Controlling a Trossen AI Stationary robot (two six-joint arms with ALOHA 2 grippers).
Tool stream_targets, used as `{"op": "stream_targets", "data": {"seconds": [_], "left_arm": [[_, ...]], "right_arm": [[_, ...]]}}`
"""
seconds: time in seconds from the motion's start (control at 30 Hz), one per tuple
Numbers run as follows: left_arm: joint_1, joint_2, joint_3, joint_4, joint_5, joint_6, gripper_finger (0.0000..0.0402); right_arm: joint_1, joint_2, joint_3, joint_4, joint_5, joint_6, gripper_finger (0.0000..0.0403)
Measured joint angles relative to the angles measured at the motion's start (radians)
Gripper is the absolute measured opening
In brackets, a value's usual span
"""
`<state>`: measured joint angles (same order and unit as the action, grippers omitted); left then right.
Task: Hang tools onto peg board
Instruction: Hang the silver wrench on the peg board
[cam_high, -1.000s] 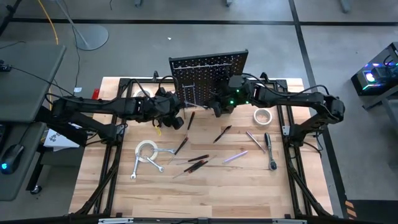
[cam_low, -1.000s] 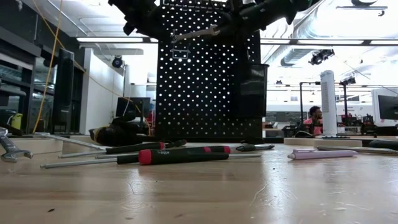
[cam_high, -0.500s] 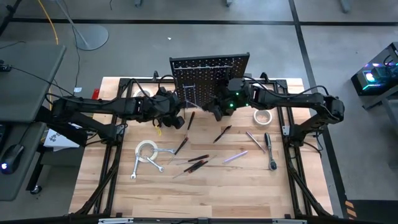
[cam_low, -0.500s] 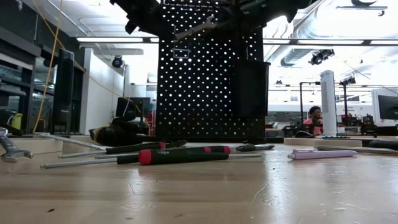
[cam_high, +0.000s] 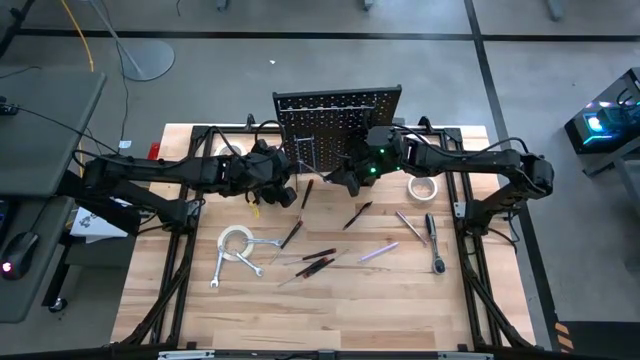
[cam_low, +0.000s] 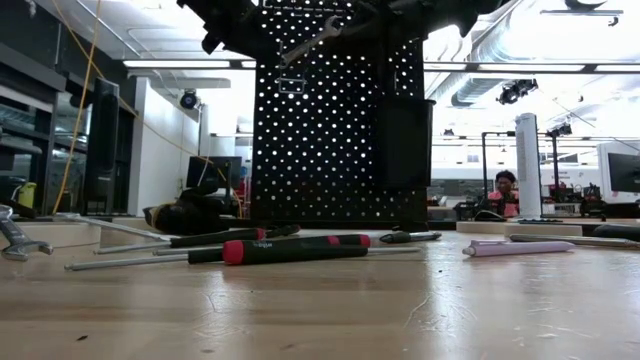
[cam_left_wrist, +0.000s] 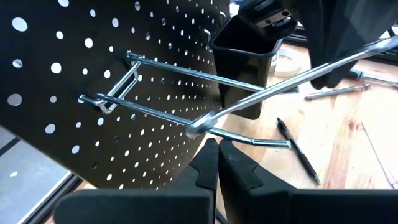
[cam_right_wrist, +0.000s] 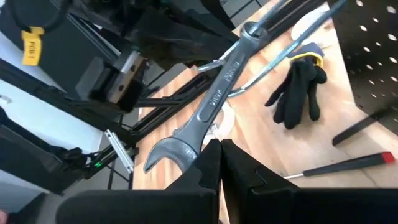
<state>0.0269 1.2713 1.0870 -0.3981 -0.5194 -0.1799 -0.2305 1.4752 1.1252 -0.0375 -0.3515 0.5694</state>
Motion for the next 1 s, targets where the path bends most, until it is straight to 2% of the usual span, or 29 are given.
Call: {"op": "stream_targets", "data": {"seconds": [0.83,1.0], "left_arm": [[0.000,0.000,0.000,-0.001,0.000,0.000,0.0000],[-0.005,-0.027,0.000,-0.042,0.062,0.000,0.0000]], "right_arm": [[0.053,-0.030,-0.001,0.007,0.021,0.025,0.0000],[0.055,-0.030,-0.001,0.003,-0.020,0.023,0.0000]]}}
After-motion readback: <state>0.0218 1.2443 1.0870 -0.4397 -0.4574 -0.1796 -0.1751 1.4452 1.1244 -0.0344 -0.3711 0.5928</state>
